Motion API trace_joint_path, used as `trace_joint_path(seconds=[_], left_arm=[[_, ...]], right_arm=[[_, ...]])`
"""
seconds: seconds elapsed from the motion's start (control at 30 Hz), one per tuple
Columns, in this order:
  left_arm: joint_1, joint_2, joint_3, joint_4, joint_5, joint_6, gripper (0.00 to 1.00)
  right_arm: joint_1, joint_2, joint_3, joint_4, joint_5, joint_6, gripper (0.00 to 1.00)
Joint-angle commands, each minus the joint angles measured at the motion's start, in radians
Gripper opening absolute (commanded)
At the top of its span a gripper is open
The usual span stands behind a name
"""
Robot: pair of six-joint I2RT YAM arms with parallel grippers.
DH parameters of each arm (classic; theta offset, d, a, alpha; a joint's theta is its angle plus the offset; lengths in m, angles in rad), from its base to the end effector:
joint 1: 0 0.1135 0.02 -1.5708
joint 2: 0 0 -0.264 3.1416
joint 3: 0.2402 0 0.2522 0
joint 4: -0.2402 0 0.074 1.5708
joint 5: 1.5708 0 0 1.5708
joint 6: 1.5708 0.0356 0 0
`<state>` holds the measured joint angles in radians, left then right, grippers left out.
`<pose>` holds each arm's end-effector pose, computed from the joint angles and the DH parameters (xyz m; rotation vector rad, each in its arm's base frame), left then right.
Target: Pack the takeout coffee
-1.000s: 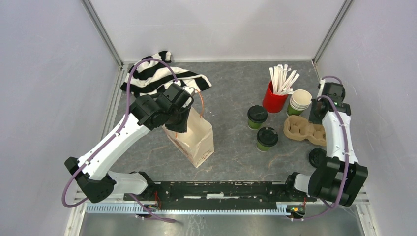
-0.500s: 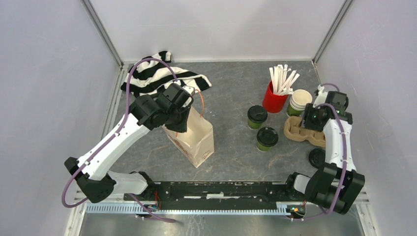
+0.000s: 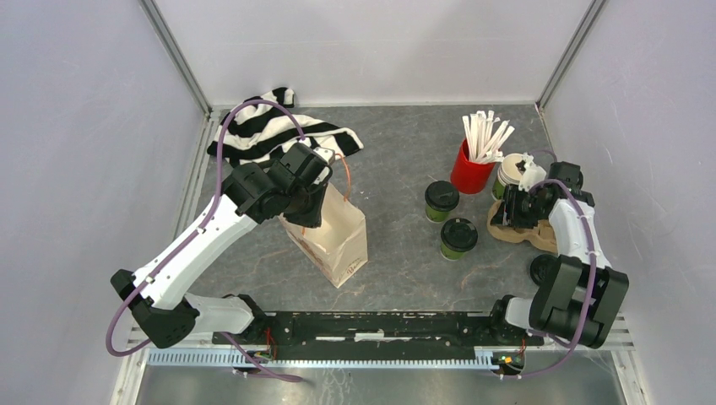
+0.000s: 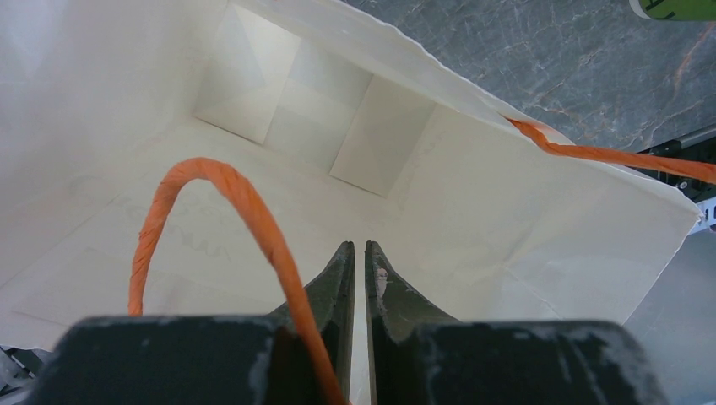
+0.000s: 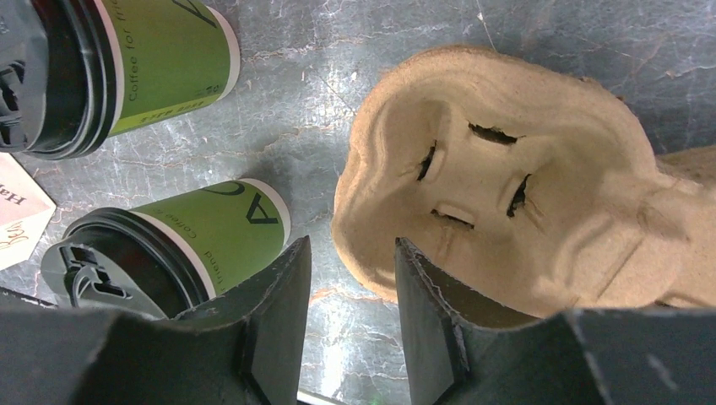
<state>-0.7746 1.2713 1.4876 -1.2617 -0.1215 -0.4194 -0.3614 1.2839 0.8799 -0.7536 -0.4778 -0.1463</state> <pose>0.1626 -0.1531 0.3823 0.4220 2.5943 -0.2651 0.2270 -0.0683 0.2289 0.1465 2.5869 0.4738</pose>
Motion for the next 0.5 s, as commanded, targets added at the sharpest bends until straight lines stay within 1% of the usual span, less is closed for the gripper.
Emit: trace_joint_path(seconds=[0.0,0.23,0.47], left_arm=[[-0.004,-0.013,0.029,0.010,-0.009,0.046,0.16],[-0.005,-0.003,0.031,0.011,-0.011,0.045,0.16],[-0.005,0.002,0.032,0.013,-0.015,0.047,0.16]], right_arm=[[0.003,0.037,0.005,0.051,-0.040,-0.037,0.42],[0.003,0.062,0.011,0.058,-0.052,-0.041,0.28],[0.002,0.059,0.042,0.041,-0.059,-0.031,0.16]])
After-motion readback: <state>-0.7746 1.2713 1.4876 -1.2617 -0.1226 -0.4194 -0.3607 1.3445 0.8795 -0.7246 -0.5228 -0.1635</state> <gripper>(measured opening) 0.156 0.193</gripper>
